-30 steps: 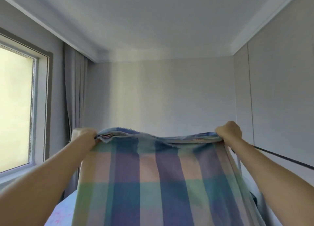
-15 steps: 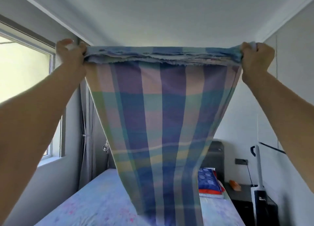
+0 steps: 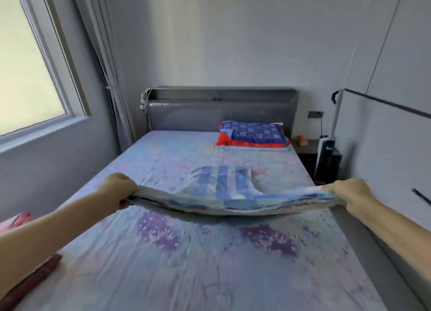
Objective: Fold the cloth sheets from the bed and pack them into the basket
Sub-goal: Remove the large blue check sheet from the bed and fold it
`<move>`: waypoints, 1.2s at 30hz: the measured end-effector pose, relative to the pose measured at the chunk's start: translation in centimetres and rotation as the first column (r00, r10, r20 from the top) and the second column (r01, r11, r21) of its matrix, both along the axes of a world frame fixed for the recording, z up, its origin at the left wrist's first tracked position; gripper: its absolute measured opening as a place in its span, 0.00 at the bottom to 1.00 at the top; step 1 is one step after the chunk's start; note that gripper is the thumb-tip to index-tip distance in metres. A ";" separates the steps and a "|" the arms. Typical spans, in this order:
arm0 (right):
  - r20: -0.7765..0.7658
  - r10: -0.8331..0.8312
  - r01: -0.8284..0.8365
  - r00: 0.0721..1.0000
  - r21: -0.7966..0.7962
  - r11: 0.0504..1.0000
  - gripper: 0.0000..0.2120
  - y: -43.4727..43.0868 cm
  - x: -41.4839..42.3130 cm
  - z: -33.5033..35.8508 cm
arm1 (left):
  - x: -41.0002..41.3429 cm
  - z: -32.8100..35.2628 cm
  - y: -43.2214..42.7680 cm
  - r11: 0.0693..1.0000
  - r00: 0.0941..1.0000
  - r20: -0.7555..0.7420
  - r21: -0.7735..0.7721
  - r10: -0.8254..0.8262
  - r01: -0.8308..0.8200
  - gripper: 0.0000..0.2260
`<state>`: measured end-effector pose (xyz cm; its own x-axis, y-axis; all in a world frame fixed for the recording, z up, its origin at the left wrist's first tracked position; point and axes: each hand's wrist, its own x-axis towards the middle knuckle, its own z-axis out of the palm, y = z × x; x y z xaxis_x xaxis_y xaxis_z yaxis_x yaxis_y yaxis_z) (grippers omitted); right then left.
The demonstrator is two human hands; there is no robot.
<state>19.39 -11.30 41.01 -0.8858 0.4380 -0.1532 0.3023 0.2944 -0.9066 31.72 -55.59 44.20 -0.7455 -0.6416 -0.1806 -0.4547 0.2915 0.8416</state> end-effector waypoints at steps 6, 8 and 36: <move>0.382 0.115 -0.147 0.917 0.055 0.988 0.04 2.1 6.8 -4.9 | 6.0 -5.8 -1.3 0.982 0.883 0.431 0.093 -0.187 0.162 0.06; 0.449 0.134 -0.171 0.884 0.043 0.984 0.03 3.1 7.7 -5.3 | 6.5 -6.1 -1.9 0.972 0.847 0.481 0.163 -0.226 0.167 0.08; 0.414 0.039 0.198 0.909 -0.513 0.835 0.12 -6.6 -24.0 -16.7 | -27.5 -21.4 -7.0 0.543 0.937 0.022 0.810 0.348 -0.221 0.12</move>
<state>-4.58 -17.94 24.31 -0.6628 0.2472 -0.7069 0.6648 -0.2401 -0.7073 4.22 -62.57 22.82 -0.6060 -0.4696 -0.6421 -0.2633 -0.6433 0.7189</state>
